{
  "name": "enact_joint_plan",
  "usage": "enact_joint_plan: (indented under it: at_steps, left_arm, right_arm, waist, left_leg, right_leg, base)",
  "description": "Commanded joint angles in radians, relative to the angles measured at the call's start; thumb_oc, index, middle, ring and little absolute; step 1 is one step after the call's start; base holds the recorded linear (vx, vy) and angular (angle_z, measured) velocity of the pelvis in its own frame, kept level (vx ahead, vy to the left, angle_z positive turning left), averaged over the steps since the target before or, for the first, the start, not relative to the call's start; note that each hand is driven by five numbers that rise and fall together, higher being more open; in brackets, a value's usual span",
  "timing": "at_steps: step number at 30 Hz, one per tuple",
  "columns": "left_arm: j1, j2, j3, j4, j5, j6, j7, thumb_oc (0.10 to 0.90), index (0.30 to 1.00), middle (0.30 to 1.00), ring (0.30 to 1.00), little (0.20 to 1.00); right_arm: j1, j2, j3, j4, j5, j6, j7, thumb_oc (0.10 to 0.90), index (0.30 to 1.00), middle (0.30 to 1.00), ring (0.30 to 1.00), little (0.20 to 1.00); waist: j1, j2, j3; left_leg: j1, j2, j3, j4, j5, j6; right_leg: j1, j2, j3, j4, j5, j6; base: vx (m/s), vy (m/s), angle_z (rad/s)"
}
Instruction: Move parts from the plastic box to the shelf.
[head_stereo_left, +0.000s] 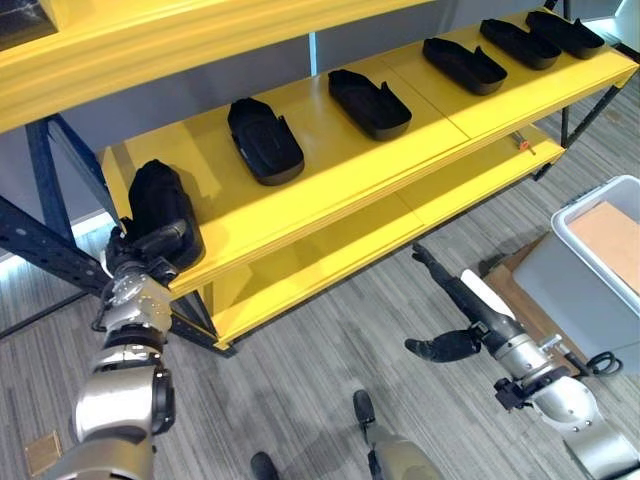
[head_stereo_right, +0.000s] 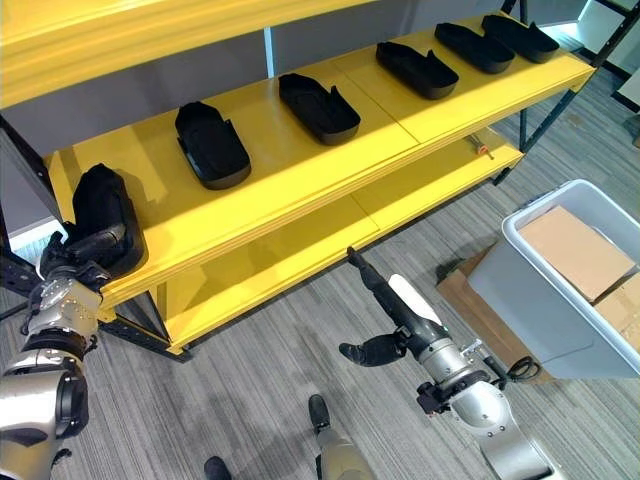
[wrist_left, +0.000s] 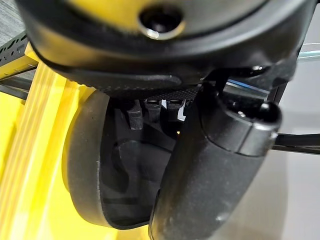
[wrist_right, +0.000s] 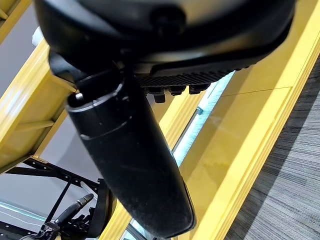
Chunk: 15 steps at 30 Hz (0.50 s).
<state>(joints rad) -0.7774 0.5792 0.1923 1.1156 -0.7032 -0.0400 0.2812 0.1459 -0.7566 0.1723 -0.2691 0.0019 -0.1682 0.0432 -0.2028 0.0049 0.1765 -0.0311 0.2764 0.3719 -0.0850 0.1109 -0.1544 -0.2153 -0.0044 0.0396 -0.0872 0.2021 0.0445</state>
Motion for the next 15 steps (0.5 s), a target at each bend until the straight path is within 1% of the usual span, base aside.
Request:
enact_joint_plan:
  at_steps: [1,5,8,10,12,13,14,15]
  left_arm:
    - [-0.007,0.056,0.011,0.012,-0.008,-0.061,0.044,0.900,1.000,1.000,1.000,1.000]
    - [-0.019,0.068,-0.021,0.016,0.063,-0.048,0.039,0.900,1.000,1.000,1.000,1.000]
    - [-0.045,0.089,-0.082,-0.002,0.179,-0.049,0.052,0.900,1.000,1.000,1.000,1.000]
    - [-0.068,0.095,-0.114,-0.016,0.231,-0.054,0.066,0.900,1.000,1.000,1.000,1.000]
    - [-0.093,0.100,-0.167,-0.061,0.299,-0.063,0.080,0.900,1.000,1.000,1.000,1.000]
    - [-0.117,0.111,-0.220,-0.119,0.368,-0.073,0.098,0.900,1.000,1.000,1.000,1.000]
    - [-0.118,0.111,-0.220,-0.120,0.369,-0.072,0.099,0.900,1.000,1.000,1.000,1.000]
    - [-0.128,0.118,-0.255,-0.202,0.419,-0.088,0.124,0.900,1.000,1.000,1.000,1.000]
  right_arm:
    - [-0.071,-0.024,-0.096,-0.096,0.004,-0.092,-0.060,0.900,1.000,1.000,1.000,1.000]
    - [-0.071,-0.027,-0.101,-0.096,0.004,-0.093,-0.057,0.900,1.000,1.000,1.000,1.000]
    - [-0.075,-0.033,-0.104,-0.092,0.010,-0.099,-0.058,0.900,1.000,1.000,1.000,1.000]
    - [-0.080,-0.034,-0.106,-0.091,0.014,-0.102,-0.056,0.900,1.000,1.000,1.000,1.000]
    - [-0.085,-0.039,-0.107,-0.093,0.018,-0.108,-0.052,0.900,1.000,1.000,1.000,1.000]
    - [-0.092,-0.041,-0.107,-0.094,0.024,-0.113,-0.051,0.900,1.000,1.000,1.000,1.000]
    - [-0.092,-0.041,-0.107,-0.094,0.024,-0.114,-0.051,0.900,1.000,1.000,1.000,1.000]
    - [-0.097,-0.040,-0.108,-0.092,0.026,-0.119,-0.051,0.900,1.000,1.000,1.000,1.000]
  waist:
    - [0.018,-0.025,-0.014]
    - [0.017,-0.025,-0.016]
    - [0.012,-0.025,-0.017]
    - [0.011,-0.027,-0.017]
    - [0.007,-0.026,-0.018]
    - [0.006,-0.026,-0.020]
    - [0.007,-0.027,-0.019]
    - [0.007,-0.027,-0.021]
  left_leg:
    - [0.092,0.003,-0.049,-0.002,-0.016,-0.005]
    - [0.091,0.002,-0.050,-0.002,-0.019,-0.005]
    - [0.092,0.002,-0.049,-0.002,-0.019,-0.005]
    - [0.093,0.001,-0.049,-0.002,-0.018,-0.005]
    - [0.094,0.000,-0.048,-0.002,-0.018,-0.005]
    - [0.094,-0.001,-0.049,-0.002,-0.019,-0.005]
    - [0.094,-0.001,-0.049,-0.002,-0.019,-0.005]
    - [0.093,-0.001,-0.051,-0.002,-0.019,-0.005]
  right_leg:
    - [0.138,-0.047,-0.049,0.003,-0.145,0.066]
    - [0.141,-0.049,-0.053,0.003,-0.146,0.066]
    - [0.142,-0.050,-0.053,0.003,-0.144,0.067]
    - [0.143,-0.050,-0.052,0.003,-0.144,0.067]
    - [0.144,-0.052,-0.054,0.003,-0.143,0.068]
    - [0.145,-0.052,-0.056,0.003,-0.142,0.069]
    - [0.146,-0.052,-0.056,0.003,-0.142,0.069]
    - [0.148,-0.053,-0.057,0.002,-0.143,0.070]
  base:
    - [0.00,0.000,0.00]
    - [0.00,0.000,0.00]
    - [0.00,0.000,0.00]
    - [0.00,0.000,0.00]
    - [0.00,0.000,0.00]
    - [-0.01,-0.007,0.04]
    - [-0.01,-0.010,0.05]
    - [0.00,-0.005,0.07]
